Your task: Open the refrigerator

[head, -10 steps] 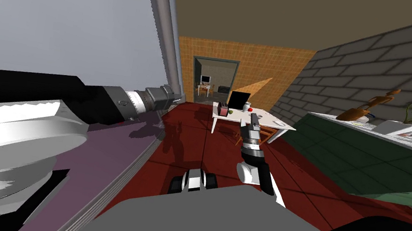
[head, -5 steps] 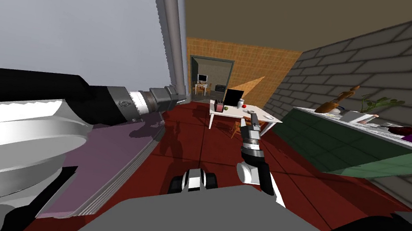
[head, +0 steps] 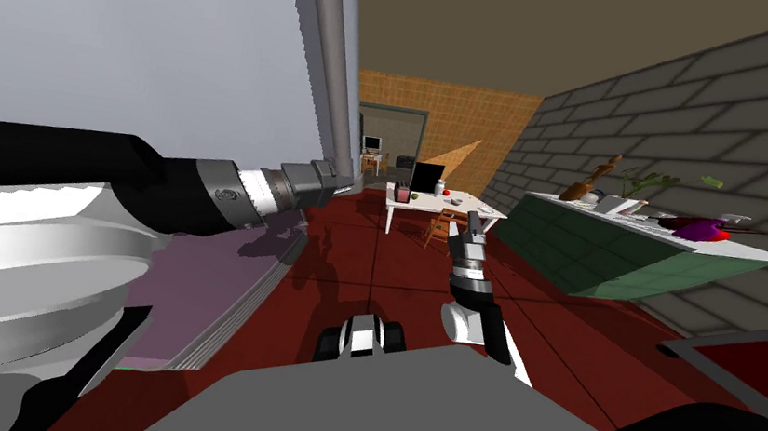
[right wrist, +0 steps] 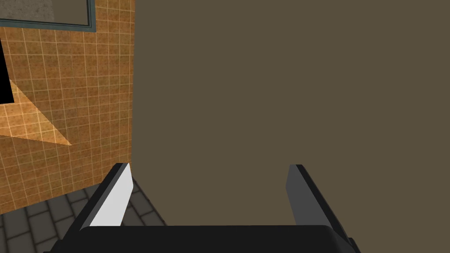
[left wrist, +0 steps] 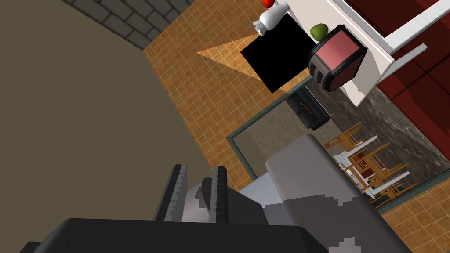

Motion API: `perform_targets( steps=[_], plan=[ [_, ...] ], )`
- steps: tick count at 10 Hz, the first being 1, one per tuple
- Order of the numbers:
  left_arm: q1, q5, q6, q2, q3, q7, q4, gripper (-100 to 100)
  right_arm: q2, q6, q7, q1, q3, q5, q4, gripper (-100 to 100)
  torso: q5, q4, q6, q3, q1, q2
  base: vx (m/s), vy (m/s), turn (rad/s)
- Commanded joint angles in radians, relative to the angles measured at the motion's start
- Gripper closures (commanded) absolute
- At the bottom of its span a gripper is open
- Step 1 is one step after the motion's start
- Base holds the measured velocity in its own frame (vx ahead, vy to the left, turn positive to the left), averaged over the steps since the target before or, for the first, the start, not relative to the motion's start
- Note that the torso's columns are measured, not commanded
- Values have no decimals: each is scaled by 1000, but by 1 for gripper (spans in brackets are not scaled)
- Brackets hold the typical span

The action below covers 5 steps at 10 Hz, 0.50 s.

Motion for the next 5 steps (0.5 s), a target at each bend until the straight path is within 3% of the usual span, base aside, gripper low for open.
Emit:
perform_targets(
  steps=[1,5],
  plan=[
    [-61,47,34,28,30,25,24,-100,0,0,0,0,0,0,0,0,0,-8,1,-5,-2,-11,17,-28,-1],
    [-143,110,79,66,70,57,55,-100,0,0,0,1,0,0,0,0,-5,-11,6,-9,-11,-16,30,-16,-19]
  ],
)
